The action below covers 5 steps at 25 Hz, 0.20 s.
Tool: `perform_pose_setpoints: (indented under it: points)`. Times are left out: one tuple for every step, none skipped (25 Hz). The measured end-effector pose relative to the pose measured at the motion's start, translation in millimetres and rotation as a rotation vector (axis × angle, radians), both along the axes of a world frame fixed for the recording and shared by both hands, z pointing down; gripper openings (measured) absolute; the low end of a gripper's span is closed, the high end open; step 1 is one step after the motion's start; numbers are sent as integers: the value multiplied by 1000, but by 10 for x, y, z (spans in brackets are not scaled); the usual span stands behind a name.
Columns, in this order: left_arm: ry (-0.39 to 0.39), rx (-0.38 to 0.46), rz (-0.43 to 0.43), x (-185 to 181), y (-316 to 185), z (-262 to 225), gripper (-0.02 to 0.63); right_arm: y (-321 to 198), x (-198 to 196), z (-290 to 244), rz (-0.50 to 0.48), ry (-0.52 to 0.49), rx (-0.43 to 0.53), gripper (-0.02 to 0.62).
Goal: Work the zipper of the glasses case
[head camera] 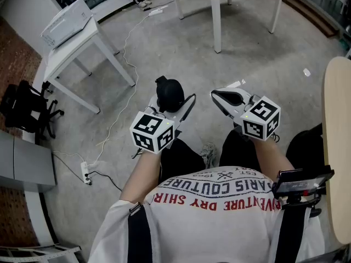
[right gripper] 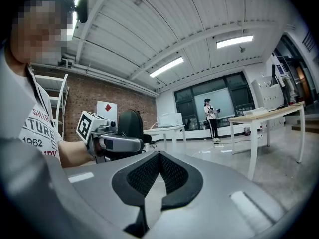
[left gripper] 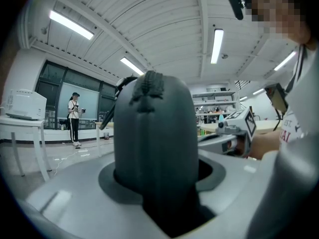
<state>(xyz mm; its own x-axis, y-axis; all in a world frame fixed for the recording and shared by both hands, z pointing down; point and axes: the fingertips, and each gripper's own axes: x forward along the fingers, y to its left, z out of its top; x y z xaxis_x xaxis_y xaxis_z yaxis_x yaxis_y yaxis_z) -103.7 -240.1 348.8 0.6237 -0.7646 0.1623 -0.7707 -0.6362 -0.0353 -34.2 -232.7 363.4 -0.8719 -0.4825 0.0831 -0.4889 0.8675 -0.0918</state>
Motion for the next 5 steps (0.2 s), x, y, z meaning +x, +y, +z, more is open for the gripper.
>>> perform_pose_setpoints:
  points:
    - [0, -1, 1, 5, 0, 4, 247, 3, -3, 9, -2, -1, -3, 0]
    - [0, -2, 2, 9, -1, 8, 247, 6, -5, 17, -4, -1, -5, 0]
    - [1, -4, 3, 13, -4, 11, 247, 8, -8, 22, -5, -1, -6, 0]
    - [3, -6, 5, 15, -7, 14, 247, 10, -10, 26, -5, -1, -7, 0]
    - [5, -7, 6, 18, -10, 16, 247, 11, -13, 30, -5, -1, -7, 0]
